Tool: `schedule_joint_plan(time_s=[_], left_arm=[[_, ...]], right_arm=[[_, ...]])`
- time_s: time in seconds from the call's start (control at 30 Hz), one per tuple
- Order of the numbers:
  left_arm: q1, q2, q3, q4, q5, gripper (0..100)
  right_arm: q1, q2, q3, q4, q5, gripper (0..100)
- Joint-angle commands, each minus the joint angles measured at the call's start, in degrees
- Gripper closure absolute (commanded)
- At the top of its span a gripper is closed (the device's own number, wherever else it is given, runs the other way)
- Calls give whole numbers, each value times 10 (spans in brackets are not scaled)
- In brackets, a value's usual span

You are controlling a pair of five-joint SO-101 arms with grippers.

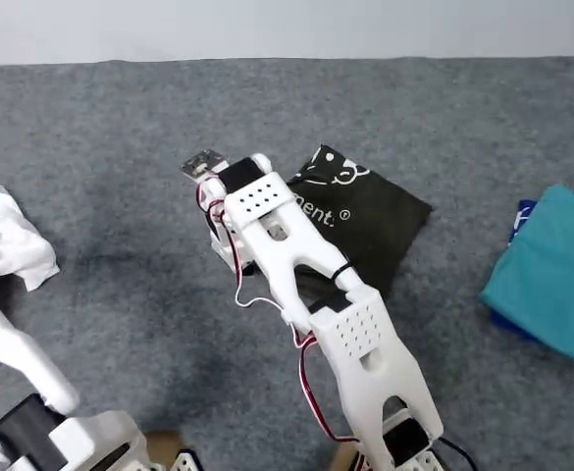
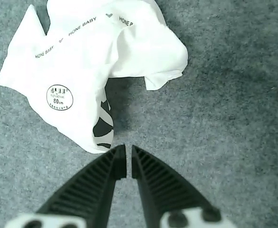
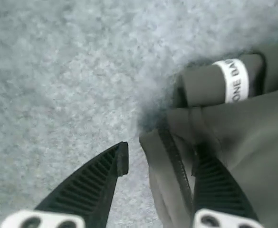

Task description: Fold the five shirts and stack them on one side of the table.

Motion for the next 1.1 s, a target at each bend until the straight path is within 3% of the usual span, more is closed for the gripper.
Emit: schedule_joint_plan(time_s=[0.0,0.23,0.63,1.07], left_arm=[[0,-22,-3,-9,-5,971],[2,-18,-3,-9,-5,971],[9,-22,30,-46,-6,971],[8,-22,30,-52,-29,971]], right_arm=[[22,3,-4,-15,-1,786],[41,5,-28,-14,70,991],[46,10,-180,47,98,981],[76,51,-189,-28,101,977]])
